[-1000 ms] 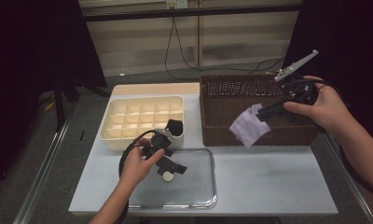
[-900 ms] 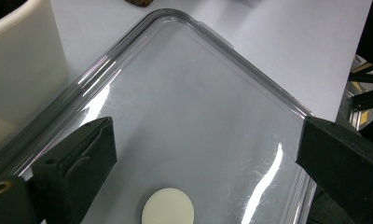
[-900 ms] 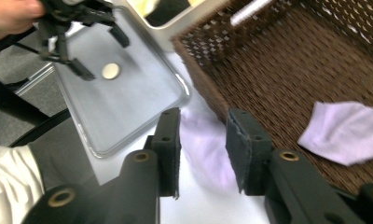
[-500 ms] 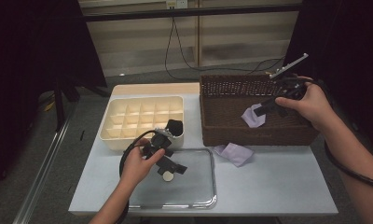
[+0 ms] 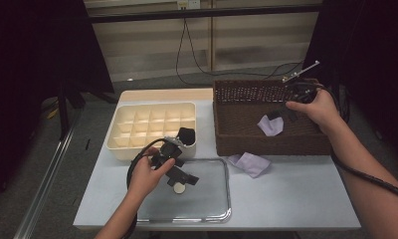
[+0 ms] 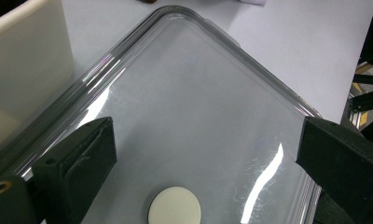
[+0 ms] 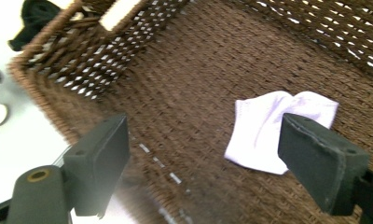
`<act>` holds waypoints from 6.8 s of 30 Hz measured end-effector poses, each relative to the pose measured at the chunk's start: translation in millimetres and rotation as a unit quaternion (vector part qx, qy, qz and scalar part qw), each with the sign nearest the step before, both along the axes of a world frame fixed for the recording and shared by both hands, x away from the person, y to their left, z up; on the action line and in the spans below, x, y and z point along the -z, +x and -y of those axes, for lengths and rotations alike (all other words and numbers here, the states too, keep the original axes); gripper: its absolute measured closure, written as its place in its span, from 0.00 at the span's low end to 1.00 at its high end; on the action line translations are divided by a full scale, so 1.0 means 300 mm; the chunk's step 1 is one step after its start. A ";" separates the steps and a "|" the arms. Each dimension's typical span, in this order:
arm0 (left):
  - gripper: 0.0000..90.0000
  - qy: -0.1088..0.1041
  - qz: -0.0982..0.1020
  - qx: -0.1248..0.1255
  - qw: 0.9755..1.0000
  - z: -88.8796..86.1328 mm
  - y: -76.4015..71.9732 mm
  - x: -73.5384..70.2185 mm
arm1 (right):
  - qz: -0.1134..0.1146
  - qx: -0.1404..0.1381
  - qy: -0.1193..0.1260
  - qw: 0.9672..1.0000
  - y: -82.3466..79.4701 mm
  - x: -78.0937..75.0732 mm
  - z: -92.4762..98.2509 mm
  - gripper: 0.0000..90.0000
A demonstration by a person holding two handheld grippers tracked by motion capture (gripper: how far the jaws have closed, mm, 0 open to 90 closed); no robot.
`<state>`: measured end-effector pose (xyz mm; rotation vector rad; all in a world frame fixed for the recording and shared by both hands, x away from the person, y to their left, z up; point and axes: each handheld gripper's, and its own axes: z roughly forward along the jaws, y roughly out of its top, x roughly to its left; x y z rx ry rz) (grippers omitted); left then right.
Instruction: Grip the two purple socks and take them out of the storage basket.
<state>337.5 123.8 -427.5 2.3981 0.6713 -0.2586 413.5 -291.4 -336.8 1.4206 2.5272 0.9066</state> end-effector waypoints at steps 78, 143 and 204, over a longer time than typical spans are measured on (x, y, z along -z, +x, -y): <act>0.05 0.006 -0.007 -0.010 1.000 0.002 0.006 0.028 | -0.054 0.046 -0.089 0.994 0.160 0.358 0.040 0.94; 0.05 0.005 0.001 -0.007 1.000 0.000 0.000 0.010 | 0.024 -0.062 -0.015 0.998 -0.152 -0.098 -0.052 0.95; 0.05 0.008 0.002 -0.001 1.000 0.006 -0.004 0.010 | 0.041 -0.132 0.029 0.990 -0.369 0.016 -0.182 0.25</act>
